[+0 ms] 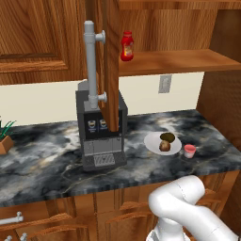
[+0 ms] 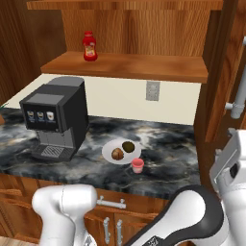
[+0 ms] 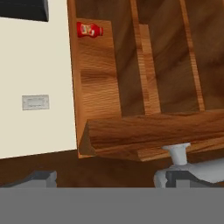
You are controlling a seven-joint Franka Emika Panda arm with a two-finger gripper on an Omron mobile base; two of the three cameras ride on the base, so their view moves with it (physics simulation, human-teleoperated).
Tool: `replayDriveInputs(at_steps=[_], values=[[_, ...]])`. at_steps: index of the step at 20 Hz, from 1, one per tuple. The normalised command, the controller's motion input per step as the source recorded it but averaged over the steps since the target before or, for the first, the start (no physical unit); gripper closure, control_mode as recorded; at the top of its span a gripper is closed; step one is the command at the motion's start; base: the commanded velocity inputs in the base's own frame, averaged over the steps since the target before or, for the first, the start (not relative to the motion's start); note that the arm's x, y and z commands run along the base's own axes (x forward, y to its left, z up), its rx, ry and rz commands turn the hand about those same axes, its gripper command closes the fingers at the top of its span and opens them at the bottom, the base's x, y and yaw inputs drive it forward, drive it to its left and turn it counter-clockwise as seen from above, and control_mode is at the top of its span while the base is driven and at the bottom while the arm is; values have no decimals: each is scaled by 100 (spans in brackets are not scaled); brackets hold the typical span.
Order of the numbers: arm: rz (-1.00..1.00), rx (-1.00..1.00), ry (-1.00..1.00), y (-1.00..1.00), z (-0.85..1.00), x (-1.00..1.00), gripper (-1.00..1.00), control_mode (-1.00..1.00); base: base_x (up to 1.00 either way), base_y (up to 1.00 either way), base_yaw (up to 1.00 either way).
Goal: Pick the avocado and bread from the counter and place them on the plate. Then pick the jam from the cabinet and place it next to the plate. Lastly close the cabinet door.
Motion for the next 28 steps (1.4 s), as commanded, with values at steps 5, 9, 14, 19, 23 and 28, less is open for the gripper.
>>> replayDriveInputs(at_steps=[5, 9, 14, 19, 23, 28], values=[[0, -5, 0, -2, 0, 6, -100, -100, 0, 0, 0], [0, -5, 0, 0, 0, 13, -100, -100, 0, 0, 0], [-1, -3, 2, 0, 0, 14, -100, -100, 0, 0, 0], [0, -2, 5, 0, 0, 21, -100, -100, 0, 0, 0], [-1, -3, 5, 0, 0, 17, -100, -100, 0, 0, 0], [0, -4, 4, 0, 0, 13, -100, -100, 0, 0, 0]])
